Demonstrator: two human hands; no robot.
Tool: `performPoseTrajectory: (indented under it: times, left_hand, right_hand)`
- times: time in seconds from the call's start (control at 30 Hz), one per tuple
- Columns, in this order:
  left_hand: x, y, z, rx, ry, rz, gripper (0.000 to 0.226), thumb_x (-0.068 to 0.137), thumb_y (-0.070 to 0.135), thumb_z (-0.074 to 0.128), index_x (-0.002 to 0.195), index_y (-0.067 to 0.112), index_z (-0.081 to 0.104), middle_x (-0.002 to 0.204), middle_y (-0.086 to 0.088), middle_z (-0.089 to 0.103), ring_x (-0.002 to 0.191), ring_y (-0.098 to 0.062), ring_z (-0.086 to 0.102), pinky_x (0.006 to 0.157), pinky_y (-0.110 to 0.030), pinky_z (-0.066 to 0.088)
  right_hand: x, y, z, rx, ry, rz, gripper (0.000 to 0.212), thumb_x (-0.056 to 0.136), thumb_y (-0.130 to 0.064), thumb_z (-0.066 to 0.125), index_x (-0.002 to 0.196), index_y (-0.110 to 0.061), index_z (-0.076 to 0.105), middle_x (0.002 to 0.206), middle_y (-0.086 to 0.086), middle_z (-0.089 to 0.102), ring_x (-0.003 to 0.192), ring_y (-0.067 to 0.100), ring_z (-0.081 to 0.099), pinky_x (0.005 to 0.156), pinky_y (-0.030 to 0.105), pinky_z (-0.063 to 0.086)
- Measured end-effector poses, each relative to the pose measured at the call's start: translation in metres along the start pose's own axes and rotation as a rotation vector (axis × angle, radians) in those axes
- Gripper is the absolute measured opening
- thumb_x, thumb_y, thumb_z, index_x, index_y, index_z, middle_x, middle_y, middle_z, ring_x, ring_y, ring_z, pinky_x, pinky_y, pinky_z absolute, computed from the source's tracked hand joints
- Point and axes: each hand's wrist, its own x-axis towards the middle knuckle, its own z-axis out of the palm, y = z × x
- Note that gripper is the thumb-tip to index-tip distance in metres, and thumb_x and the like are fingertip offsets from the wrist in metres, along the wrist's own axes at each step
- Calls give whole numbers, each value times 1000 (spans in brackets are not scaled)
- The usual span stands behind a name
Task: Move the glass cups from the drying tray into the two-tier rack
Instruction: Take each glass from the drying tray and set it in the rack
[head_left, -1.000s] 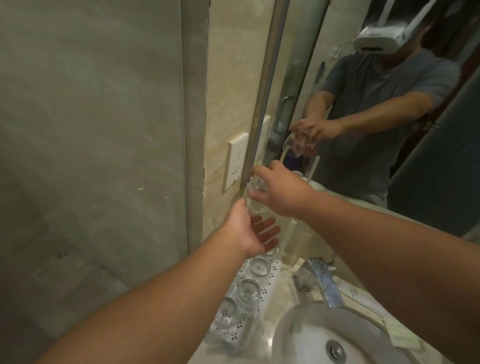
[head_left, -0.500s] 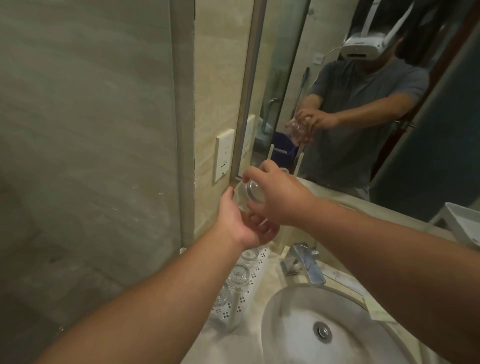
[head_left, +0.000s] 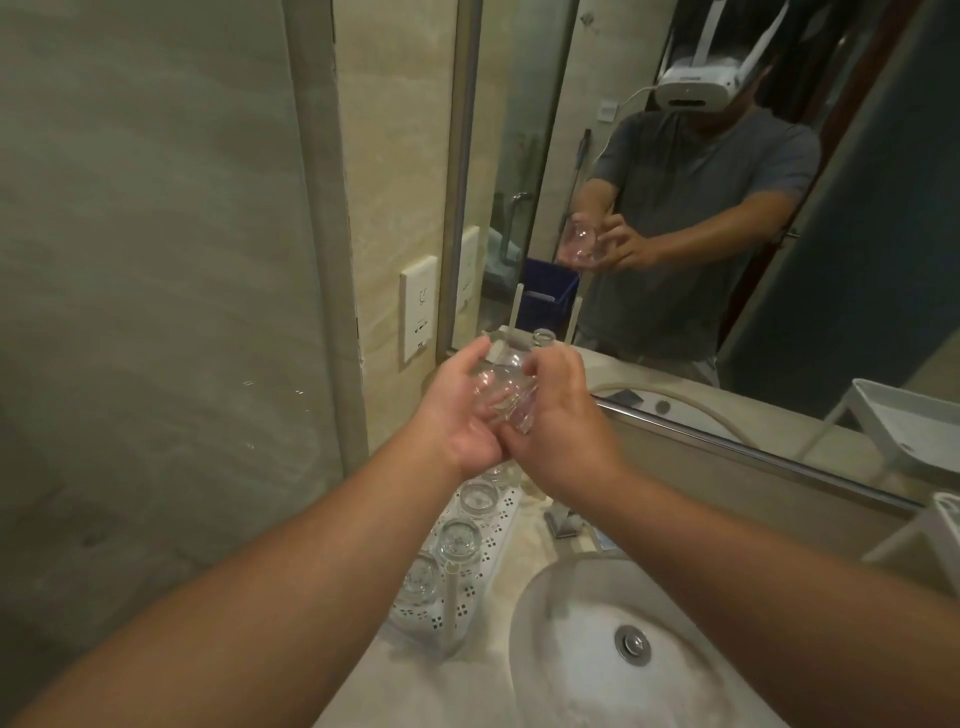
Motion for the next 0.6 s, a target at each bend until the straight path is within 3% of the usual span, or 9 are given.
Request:
performPoseTrajectory:
  times: [0.07, 0.17, 0.27, 0.37, 0.5, 0.6]
  left_hand:
    - [3, -4, 5, 42, 16, 47, 45, 84, 42, 75, 116, 11, 69, 103, -13, 75, 76, -31, 76, 68, -40, 58]
    - [5, -11, 14, 141, -11, 105, 34, 86, 37, 73, 111, 14, 72, 101, -9, 75, 76, -25, 76, 66, -36, 59]
    - [6, -20, 23, 239, -21, 179, 35, 86, 32, 75, 117, 16, 70, 105, -7, 74, 88, -24, 75, 78, -41, 60]
    - [7, -26, 31, 298, 3, 259, 58, 78, 27, 82, 131, 19, 59, 117, -7, 71, 104, -28, 72, 91, -48, 57]
    - [5, -35, 34, 398, -12, 365, 59, 81, 17, 81, 132, 25, 53, 117, -4, 70, 104, -22, 71, 83, -40, 56]
    - [7, -43, 33, 521, -6, 462, 65, 79, 11, 81, 134, 26, 52, 124, -2, 64, 110, -21, 66, 90, -40, 56]
  right_hand:
    - [-4, 3, -1, 93, 12, 66, 70, 75, -26, 81, 124, -32, 31, 123, -7, 34, 94, 12, 51, 79, 35, 54]
    - [-7, 9, -5, 189, 4, 167, 94, 75, -27, 83, 146, -35, 22, 142, -7, 33, 115, 5, 42, 98, 23, 39]
    - [-9, 17, -5, 210, -4, 251, 104, 76, -33, 81, 152, -35, 10, 152, -3, 34, 134, 13, 39, 110, 33, 38]
    - [-10, 25, -5, 229, 3, 299, 105, 72, -38, 82, 149, -37, 11, 147, -2, 44, 131, 17, 47, 105, 41, 45]
    - [-13, 32, -10, 301, 4, 345, 102, 63, -53, 78, 146, -36, 22, 139, -5, 53, 124, 17, 54, 97, 44, 51]
    - [-17, 39, -18, 326, 11, 354, 94, 66, -50, 80, 143, -34, 29, 135, -7, 54, 121, 15, 55, 96, 42, 52]
